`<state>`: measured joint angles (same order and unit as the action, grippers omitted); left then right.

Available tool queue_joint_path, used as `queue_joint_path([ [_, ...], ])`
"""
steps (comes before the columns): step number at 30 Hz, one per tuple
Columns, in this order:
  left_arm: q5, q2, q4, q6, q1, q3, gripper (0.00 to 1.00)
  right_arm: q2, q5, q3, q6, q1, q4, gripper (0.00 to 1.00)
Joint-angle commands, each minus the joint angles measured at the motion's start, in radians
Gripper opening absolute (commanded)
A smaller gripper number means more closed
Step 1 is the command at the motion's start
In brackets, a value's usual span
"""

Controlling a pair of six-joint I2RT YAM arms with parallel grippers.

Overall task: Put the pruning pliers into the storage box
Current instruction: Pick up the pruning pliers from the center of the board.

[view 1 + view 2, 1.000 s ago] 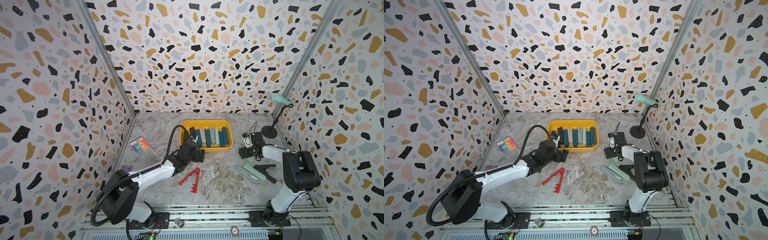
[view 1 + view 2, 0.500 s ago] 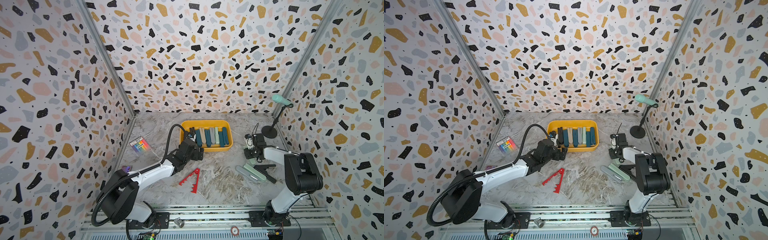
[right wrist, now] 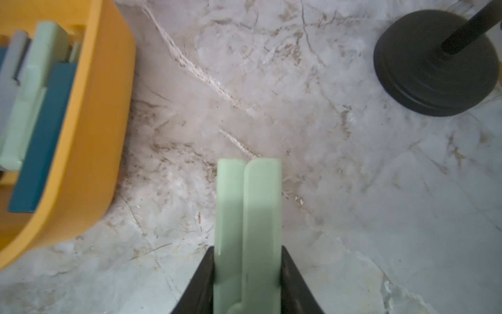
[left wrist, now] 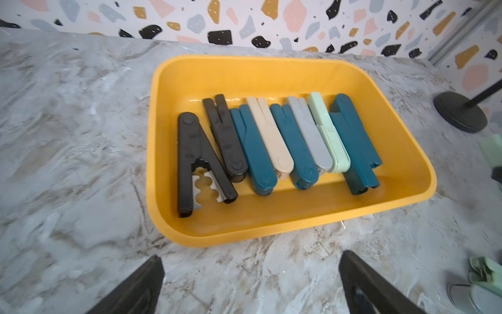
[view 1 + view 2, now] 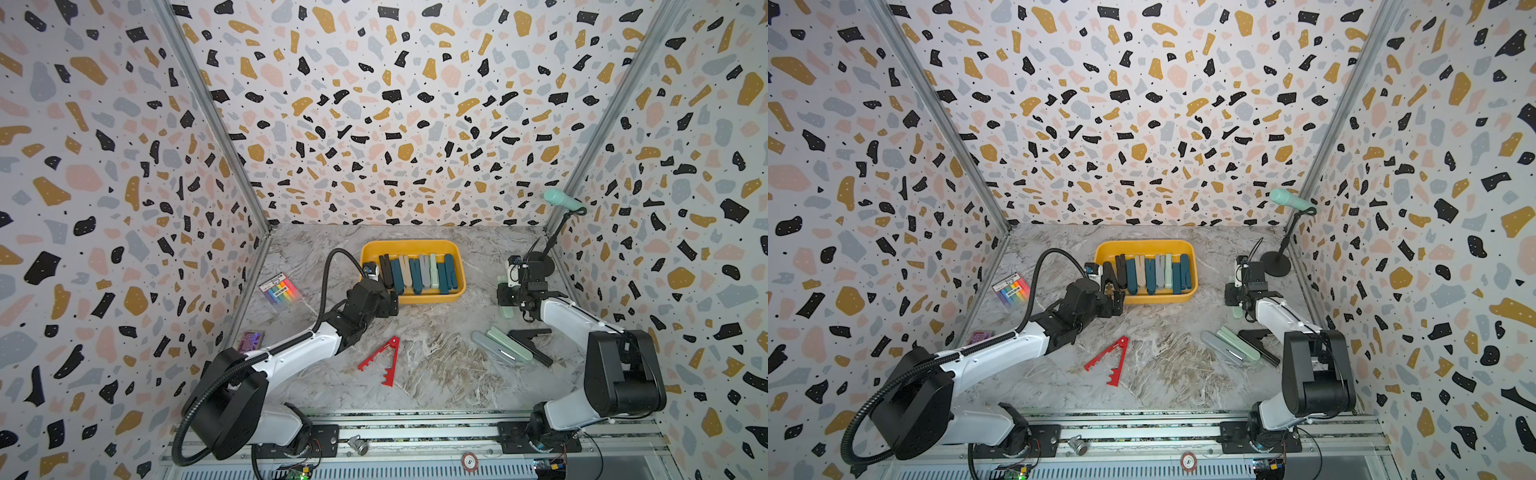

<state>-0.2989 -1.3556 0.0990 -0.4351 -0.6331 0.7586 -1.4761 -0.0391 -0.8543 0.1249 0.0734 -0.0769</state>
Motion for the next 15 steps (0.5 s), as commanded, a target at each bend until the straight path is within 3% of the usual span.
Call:
queue_joint_path([
  [1,-0.096,0.04,0.045,-0.041,0.016,-0.029,0.99,0.073,-0.034,-0.062,0.094,0.0,0.005,0.21],
  [3,-0.113,0.055,0.054,-0.053,0.026,-0.042,0.99,0.091,-0.074,-0.072,0.138,0.008,0.012,0.21],
  [7,-0.106,0.074,0.082,-0.081,0.054,-0.067,0.99,0.105,-0.037,-0.108,0.223,0.103,0.02,0.21],
  [15,-0.078,0.079,0.082,-0.094,0.072,-0.082,1.0,-0.024,0.039,-0.236,0.356,0.312,0.093,0.22],
])
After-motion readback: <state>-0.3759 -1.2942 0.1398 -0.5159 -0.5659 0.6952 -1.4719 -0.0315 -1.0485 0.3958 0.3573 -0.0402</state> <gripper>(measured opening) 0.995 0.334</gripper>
